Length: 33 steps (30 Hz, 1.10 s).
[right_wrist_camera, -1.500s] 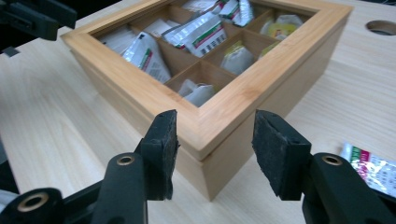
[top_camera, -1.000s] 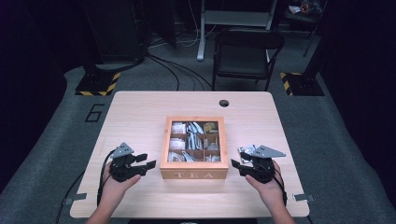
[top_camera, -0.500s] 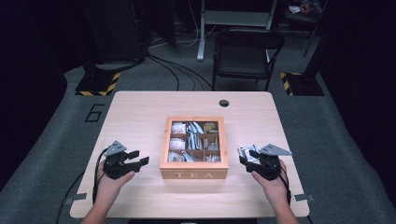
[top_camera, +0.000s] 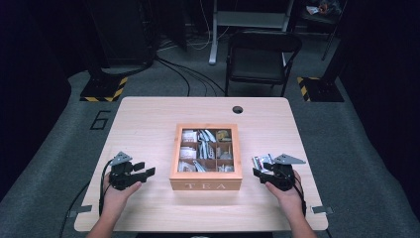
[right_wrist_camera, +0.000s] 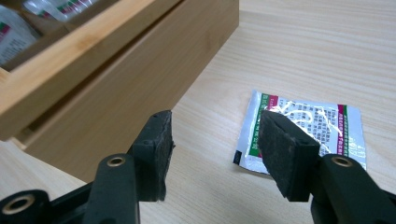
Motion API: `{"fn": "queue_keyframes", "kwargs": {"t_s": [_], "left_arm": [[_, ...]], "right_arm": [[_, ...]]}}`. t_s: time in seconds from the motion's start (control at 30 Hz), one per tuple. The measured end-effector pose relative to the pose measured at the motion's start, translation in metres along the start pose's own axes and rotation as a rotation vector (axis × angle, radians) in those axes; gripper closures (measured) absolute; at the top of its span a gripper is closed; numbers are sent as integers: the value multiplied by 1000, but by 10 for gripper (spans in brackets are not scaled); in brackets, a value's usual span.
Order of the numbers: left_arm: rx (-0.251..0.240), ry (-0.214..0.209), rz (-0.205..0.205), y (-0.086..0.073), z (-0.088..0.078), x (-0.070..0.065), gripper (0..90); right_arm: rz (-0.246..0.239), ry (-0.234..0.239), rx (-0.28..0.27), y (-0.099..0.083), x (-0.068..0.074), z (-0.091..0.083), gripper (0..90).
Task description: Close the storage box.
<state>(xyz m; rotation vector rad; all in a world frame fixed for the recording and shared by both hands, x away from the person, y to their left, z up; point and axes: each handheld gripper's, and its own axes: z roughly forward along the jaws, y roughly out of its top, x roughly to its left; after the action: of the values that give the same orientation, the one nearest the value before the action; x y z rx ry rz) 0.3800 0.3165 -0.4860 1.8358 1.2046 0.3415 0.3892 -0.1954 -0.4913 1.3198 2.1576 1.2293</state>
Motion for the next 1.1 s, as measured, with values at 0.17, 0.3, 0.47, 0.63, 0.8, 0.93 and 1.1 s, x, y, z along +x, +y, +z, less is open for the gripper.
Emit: {"fn": "queue_keyframes", "kwargs": {"t_s": [0.17,0.3,0.47,0.63,0.8,0.93,1.1], "left_arm": [[41,15,42,-3,8,0,418],[57,16,44,-6,13,-1,417],[78,25,64,-8,18,0,415],[99,46,71,-9,22,1,410],[108,50,90,-10,25,2,399],[120,55,103,-12,29,3,393],[127,57,125,-12,32,3,376]], "right_arm": [[-27,-16,28,-3,0,8,432],[-54,-26,54,-5,1,14,422],[-65,-23,79,-7,3,21,414],[-89,-26,100,-9,7,26,406],[-122,-37,103,-9,9,29,402],[-155,-38,82,-10,9,29,409],[-121,-47,81,-13,4,30,397]]}}
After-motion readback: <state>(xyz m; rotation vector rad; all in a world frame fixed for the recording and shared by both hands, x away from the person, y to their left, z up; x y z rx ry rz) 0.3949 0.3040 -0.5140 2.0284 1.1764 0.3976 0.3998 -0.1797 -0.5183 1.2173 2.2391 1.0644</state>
